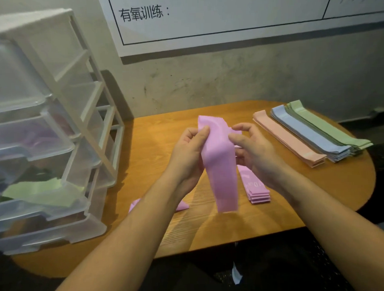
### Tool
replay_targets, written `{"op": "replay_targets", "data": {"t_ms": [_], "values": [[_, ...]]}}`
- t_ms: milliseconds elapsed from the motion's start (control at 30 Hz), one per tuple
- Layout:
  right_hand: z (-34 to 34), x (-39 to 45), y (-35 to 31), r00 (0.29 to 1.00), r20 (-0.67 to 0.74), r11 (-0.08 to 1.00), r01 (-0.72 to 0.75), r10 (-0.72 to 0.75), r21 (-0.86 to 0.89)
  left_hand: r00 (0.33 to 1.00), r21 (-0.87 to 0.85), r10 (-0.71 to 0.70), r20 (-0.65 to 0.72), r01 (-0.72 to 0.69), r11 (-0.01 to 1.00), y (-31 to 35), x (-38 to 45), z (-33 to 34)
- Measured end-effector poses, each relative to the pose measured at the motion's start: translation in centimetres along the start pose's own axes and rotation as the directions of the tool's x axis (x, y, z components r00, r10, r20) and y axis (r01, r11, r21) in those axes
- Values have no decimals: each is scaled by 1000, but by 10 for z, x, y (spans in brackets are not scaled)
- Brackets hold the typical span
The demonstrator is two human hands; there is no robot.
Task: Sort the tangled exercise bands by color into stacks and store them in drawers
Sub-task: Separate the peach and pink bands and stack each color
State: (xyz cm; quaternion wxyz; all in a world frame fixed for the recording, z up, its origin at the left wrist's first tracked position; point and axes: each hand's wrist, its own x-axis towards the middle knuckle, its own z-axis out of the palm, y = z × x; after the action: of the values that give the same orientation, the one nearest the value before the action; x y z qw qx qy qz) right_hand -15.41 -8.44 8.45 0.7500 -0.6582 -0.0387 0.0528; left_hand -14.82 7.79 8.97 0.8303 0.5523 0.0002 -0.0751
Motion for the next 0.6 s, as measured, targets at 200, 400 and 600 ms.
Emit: {"op": "replay_targets", "data": {"t_ms": [200,400,600], "values": [[0,-12,7,970,-111,966,197,-217,-166,997,6,-30,-72,30,1000,-4,3,11],[2,-20,3,952,-132,927,228,-276,-300,996,-49,-66,-52,63,997,-5,-3,27],[-3,-16,6,957,-189,963,182,-220,-200,999,-23,9,44,-8,1000,-5,-3,38]]}}
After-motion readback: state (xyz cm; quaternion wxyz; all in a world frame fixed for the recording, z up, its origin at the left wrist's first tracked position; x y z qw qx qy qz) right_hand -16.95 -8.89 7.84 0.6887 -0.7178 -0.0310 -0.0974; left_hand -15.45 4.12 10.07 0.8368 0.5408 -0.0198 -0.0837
